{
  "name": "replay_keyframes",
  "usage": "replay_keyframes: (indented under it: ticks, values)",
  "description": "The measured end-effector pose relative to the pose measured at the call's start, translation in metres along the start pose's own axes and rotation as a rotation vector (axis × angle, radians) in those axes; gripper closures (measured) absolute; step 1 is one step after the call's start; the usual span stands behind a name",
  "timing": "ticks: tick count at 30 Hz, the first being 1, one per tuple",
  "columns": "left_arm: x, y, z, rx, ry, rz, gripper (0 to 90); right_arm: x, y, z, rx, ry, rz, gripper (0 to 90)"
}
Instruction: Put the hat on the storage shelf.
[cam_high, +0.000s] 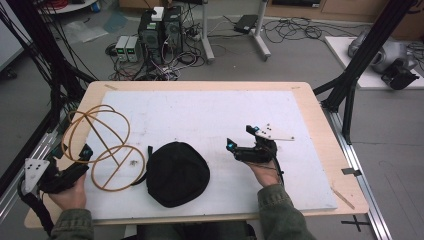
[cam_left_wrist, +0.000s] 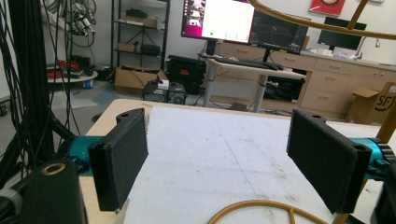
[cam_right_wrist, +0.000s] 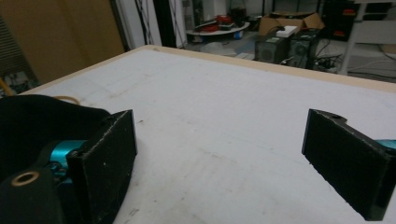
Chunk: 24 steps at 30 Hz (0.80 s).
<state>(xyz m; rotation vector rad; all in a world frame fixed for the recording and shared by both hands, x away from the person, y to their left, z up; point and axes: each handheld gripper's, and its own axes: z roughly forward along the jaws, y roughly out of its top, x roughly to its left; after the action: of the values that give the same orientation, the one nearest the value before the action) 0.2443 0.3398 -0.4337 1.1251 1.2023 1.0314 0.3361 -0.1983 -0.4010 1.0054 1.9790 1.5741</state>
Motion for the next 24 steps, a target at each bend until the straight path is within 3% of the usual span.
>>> replay_keyframes:
  ticks: [24]
  values:
    - [0.0, 0.0, 0.0, 0.004, -0.004, -0.001, 20.7, 0.057, -0.006, 0.04, 0.151, 0.248, -0.096, 9.3]
